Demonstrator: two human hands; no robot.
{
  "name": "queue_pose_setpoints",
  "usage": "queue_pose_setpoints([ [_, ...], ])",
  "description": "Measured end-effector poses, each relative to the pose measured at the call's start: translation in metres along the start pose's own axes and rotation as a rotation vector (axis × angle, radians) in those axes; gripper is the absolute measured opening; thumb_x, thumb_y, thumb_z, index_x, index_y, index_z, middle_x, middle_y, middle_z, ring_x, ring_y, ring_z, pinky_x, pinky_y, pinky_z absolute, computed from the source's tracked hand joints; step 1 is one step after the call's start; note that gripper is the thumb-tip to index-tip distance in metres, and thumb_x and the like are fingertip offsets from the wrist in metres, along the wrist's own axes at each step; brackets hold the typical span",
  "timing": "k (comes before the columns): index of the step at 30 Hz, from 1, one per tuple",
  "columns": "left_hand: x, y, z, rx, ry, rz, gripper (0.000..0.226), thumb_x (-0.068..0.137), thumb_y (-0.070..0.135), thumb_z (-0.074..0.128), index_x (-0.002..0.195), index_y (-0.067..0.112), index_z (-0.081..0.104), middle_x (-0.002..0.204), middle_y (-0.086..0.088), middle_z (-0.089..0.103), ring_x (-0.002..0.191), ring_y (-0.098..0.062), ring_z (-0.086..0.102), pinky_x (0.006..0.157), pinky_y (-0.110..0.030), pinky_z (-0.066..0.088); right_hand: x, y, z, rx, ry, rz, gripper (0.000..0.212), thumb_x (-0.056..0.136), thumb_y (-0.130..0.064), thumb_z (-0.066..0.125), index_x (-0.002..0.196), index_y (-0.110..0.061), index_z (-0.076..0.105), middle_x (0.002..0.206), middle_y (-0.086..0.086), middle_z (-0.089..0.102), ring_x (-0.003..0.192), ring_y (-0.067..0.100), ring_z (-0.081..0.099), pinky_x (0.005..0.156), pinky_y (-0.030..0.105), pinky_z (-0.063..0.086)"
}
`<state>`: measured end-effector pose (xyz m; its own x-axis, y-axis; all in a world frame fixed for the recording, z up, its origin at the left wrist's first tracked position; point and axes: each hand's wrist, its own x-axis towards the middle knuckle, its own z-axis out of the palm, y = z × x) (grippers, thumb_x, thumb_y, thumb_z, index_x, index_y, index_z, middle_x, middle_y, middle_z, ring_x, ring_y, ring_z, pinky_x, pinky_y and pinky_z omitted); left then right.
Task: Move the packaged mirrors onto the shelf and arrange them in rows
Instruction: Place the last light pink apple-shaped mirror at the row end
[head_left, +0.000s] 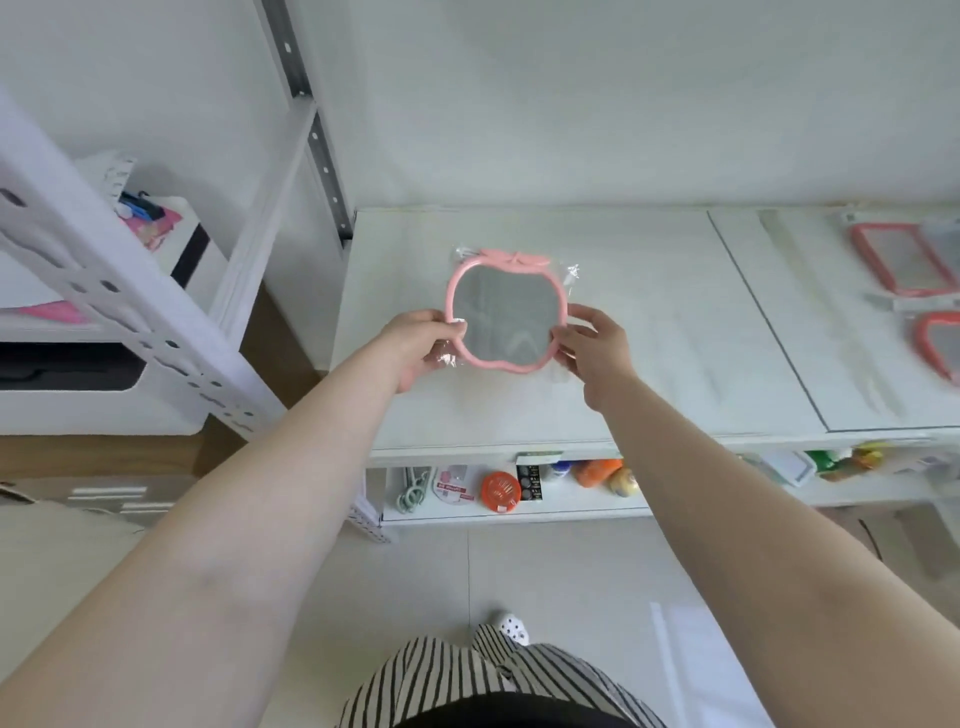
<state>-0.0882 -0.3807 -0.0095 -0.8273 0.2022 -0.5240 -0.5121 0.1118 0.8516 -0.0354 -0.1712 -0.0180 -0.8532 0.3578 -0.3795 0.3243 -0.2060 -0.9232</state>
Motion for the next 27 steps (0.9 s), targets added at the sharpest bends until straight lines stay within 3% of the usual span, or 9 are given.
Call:
queue_pose_setpoints([
  [6,-0.046,-0.025,0.014,-0.011,-0.158,0.016,0.014,0.093,0.007,0.056,0.085,0.018,0.059,0.074,0.003,0.055,0.064,-0.007,0.053,0.054,-0.018,0.052,-0.063,0.011,-0.034,0.02,-0.026,0.045,0.025,0.085,0.001,0.059,0.103,-0.016,0.062,0.079,0.004,0.064,0.068,0.015,0.061,0.07,0.023,0.053],
  [11,-0.077,-0.062,0.02,0.03,-0.301,-0.051,0.016,0.09,0.0,0.056,0.089,0.015,0.062,0.078,-0.002,0.059,0.07,-0.014,0.054,0.072,-0.026,0.045,-0.108,0.02,-0.046,0.067,0.049,0.032,0.019,0.085,-0.007,0.064,0.093,-0.023,0.07,0.069,-0.006,0.066,0.068,0.008,0.061,0.066,0.018,0.05],
  [13,-0.086,-0.072,0.024,0.024,-0.343,-0.074,0.016,0.09,-0.001,0.055,0.092,0.013,0.062,0.078,-0.002,0.062,0.069,-0.014,0.058,0.071,-0.027,0.049,-0.119,0.026,-0.052,0.068,0.077,0.026,0.026,0.084,-0.006,0.064,0.101,-0.024,0.07,0.066,-0.004,0.064,0.062,0.007,0.06,0.056,0.016,0.049],
  [17,-0.097,-0.073,0.04,-0.074,-0.318,-0.12,0.004,0.092,0.015,0.058,0.09,0.013,0.062,0.079,0.004,0.058,0.075,-0.004,0.057,0.071,-0.019,0.05,-0.136,0.038,-0.072,0.111,0.049,0.035,0.045,0.086,0.001,0.06,0.124,-0.023,0.061,0.08,0.005,0.061,0.072,0.013,0.061,0.08,0.023,0.052],
  [20,-0.097,-0.065,0.057,-0.096,-0.316,-0.064,0.018,0.095,0.028,0.054,0.1,0.015,0.065,0.083,0.004,0.057,0.079,-0.008,0.056,0.069,-0.02,0.052,-0.144,0.04,-0.089,0.148,0.015,0.023,0.05,0.088,0.002,0.058,0.131,-0.023,0.056,0.091,0.006,0.062,0.073,0.013,0.063,0.074,0.022,0.055],
  [23,-0.093,-0.058,0.081,-0.015,-0.36,0.035,0.022,0.097,0.022,0.048,0.113,0.029,0.061,0.096,-0.003,0.059,0.086,-0.019,0.053,0.077,-0.03,0.045,-0.152,0.039,-0.111,0.161,-0.002,0.017,0.048,0.089,0.0,0.061,0.131,-0.023,0.056,0.089,0.0,0.064,0.067,0.007,0.066,0.066,0.018,0.053],
  [27,-0.093,-0.059,0.126,0.103,-0.412,0.079,0.03,0.096,0.013,0.047,0.12,0.03,0.054,0.1,0.0,0.057,0.078,-0.016,0.052,0.068,-0.027,0.044,-0.154,0.042,-0.157,0.172,0.057,0.015,0.053,0.087,-0.003,0.066,0.134,-0.023,0.052,0.091,-0.002,0.064,0.069,0.005,0.065,0.063,0.014,0.051],
])
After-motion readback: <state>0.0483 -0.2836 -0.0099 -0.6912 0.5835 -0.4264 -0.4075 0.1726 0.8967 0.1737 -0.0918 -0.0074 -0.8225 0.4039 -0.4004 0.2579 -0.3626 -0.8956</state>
